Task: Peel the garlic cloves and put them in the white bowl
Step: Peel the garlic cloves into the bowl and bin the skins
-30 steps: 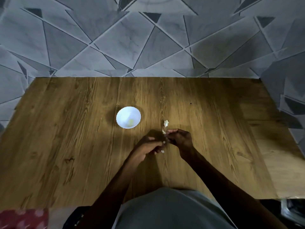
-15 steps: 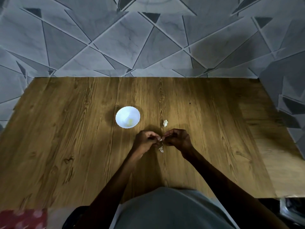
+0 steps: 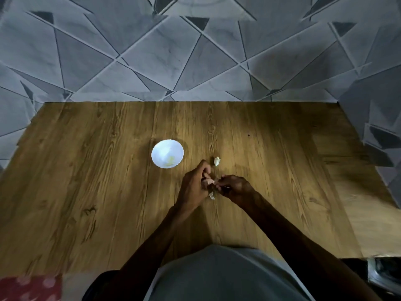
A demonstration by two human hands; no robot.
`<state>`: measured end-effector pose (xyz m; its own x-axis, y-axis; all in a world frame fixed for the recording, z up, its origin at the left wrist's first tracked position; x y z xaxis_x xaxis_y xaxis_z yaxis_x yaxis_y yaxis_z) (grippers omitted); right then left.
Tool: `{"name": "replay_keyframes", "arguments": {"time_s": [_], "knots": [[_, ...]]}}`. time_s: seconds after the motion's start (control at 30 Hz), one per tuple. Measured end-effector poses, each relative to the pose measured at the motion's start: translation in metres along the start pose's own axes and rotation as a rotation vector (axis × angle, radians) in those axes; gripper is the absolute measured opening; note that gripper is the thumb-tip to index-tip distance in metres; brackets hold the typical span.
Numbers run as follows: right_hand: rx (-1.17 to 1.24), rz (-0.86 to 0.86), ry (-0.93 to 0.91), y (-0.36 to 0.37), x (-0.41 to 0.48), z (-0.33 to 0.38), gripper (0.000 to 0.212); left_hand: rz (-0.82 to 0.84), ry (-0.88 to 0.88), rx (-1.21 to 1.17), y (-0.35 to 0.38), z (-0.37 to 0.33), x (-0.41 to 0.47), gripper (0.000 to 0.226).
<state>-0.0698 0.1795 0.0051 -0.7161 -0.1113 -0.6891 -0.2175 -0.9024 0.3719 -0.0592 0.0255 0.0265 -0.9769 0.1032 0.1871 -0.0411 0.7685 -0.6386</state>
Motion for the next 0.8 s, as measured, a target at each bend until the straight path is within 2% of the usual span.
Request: {"name": "replay_keyframes", "arguments": {"time_s": [0.03, 0.1, 0.2, 0.27, 0.33, 0.37, 0.43, 0.5, 0.57, 0.6, 0.63, 0.67, 0.7, 0.77, 0.8], "knots": [[-0.007, 0.007, -0.094, 0.0, 0.0, -0.001, 0.025, -0.019, -0.105, -0.023, 0.002, 0.002, 0.0, 0.032], [-0.071, 0.084, -0.356, 0.004, -0.004, -0.001, 0.027, -0.027, -0.474, -0.221, 0.006, 0.005, 0.001, 0.033], [-0.434, 0.025, -0.668, 0.013, -0.005, 0.002, 0.037, 0.134, -1.034, -0.892, 0.007, 0.002, 0.004, 0.024], [-0.564, 0.025, -0.791, 0.018, -0.004, 0.006, 0.045, 0.221, -1.21, -1.122, 0.004, 0.002, 0.003, 0.032], [-0.557, 0.037, -0.767, 0.019, -0.006, 0.008, 0.044, 0.218, -1.177, -1.134, 0.004, 0.002, 0.002, 0.029], [-0.494, 0.048, -0.696, 0.015, -0.004, 0.007, 0.04, 0.164, -1.075, -1.067, 0.005, 0.002, 0.002, 0.023], [-0.258, 0.152, -0.484, 0.008, -0.001, 0.004, 0.03, -0.026, -0.666, -0.666, 0.004, 0.008, 0.002, 0.032], [-0.092, 0.183, -0.25, 0.006, 0.006, 0.001, 0.014, -0.084, -0.23, -0.229, 0.001, 0.007, -0.002, 0.038], [-0.105, 0.103, -0.002, 0.007, 0.009, 0.002, 0.015, -0.08, -0.002, -0.024, -0.002, 0.001, -0.005, 0.034], [-0.095, 0.092, 0.069, 0.008, 0.01, 0.002, 0.018, -0.077, 0.031, 0.016, -0.002, -0.001, -0.006, 0.034], [-0.073, 0.085, 0.088, 0.01, 0.01, 0.002, 0.017, -0.083, 0.003, 0.022, -0.001, -0.003, -0.007, 0.035], [-0.041, 0.079, 0.085, 0.012, 0.011, 0.002, 0.016, -0.103, -0.106, -0.032, 0.001, 0.0, -0.008, 0.037], [-0.009, 0.061, 0.053, 0.011, 0.013, 0.0, 0.015, -0.115, -0.291, -0.171, 0.002, 0.003, -0.006, 0.039], [0.021, 0.009, -0.097, 0.007, 0.015, 0.0, 0.02, -0.054, -0.746, -0.661, 0.003, 0.009, 0.0, 0.034], [0.023, 0.002, -0.18, 0.004, 0.016, 0.0, 0.025, 0.011, -0.884, -0.878, 0.003, 0.008, 0.002, 0.029]]}}
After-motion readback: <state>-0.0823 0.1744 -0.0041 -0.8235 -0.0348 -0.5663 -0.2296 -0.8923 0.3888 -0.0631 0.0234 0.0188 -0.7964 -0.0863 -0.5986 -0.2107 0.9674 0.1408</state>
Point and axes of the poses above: each hand's wrist, its own x-axis towards the middle knuckle, its own y-axis out of the palm, z = x × y, the point moved 2 cm from there along x, towards the middle knuckle, and after that the axes turned 7 degrees about x, right-handed, at the moved point
